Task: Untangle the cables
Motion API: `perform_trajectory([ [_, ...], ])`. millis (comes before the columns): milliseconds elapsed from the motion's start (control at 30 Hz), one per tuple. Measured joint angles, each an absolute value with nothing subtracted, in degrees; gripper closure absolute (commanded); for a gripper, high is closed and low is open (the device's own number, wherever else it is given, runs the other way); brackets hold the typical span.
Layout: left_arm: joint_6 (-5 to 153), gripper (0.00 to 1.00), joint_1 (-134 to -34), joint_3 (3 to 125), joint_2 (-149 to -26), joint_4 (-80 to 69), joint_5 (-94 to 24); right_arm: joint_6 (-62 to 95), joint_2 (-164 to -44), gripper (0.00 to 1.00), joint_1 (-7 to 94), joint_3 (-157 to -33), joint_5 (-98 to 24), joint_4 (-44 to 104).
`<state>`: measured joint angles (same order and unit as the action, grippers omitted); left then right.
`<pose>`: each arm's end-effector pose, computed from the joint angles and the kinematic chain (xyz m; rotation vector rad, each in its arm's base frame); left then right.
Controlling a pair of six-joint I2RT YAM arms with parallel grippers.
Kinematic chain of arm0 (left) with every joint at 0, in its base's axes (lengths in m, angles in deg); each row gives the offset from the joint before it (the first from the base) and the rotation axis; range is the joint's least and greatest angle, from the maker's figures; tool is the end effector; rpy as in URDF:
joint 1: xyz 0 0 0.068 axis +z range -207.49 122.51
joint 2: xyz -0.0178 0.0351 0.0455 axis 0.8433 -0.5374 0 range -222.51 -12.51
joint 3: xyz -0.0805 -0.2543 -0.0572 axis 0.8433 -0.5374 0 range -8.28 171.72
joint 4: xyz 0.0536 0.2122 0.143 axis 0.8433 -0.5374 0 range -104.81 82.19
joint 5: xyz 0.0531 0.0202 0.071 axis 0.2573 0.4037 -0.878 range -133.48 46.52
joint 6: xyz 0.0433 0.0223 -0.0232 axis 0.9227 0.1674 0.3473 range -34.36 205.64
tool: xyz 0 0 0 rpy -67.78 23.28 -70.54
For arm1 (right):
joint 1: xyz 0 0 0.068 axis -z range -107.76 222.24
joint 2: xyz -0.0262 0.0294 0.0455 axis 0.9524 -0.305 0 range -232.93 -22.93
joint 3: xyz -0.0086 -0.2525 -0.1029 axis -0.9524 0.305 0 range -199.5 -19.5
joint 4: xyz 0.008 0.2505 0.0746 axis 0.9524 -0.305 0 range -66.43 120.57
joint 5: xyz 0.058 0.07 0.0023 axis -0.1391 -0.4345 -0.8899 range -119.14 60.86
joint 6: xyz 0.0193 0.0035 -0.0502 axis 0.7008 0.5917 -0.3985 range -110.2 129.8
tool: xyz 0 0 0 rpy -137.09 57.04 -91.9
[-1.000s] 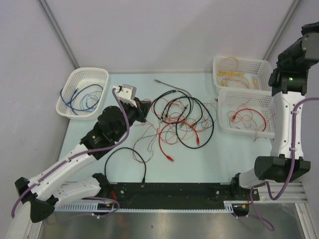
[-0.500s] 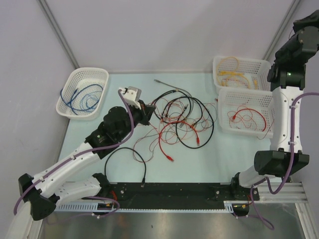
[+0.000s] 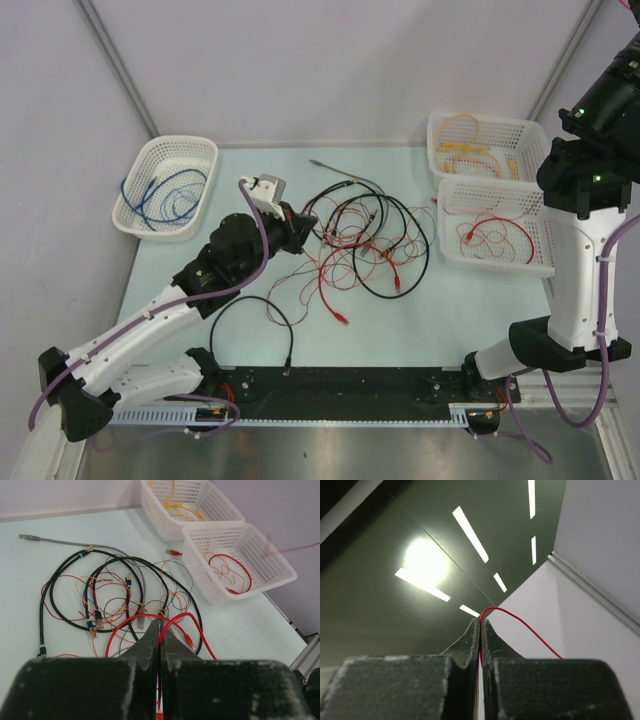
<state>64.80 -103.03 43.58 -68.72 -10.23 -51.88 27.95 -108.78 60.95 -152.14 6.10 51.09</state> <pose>0.1652 -0.1609 0.3612 0.2613 1.7237 -0.7391 0.1654 0.0121 0.6916 0.6322 0.3484 0.3698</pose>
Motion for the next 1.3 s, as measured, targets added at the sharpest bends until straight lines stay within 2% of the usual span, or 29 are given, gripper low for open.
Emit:
perform_trajectory([
  [467,62.2,1.00,-103.0,42.4,-67.5,-11.6,-50.5,24.8,-110.8,1.00,63.4,-150.9,6.4,55.0],
  [833,61.7,1.00,-103.0,40.8,-70.6,-10.9,-49.1,32.3,-116.8,1.00,73.8,-148.2,6.1,51.6],
  [1000,61.7,1.00,-103.0,40.8,-73.0,-9.3,-48.3,35.2,-117.1,1.00,76.3,-141.5,7.1,48.6],
  [1300,61.0,1.00,-103.0,40.8,-74.2,-8.7,-46.7,38.6,-113.3,1.00,76.3,-114.8,8.7,47.8],
])
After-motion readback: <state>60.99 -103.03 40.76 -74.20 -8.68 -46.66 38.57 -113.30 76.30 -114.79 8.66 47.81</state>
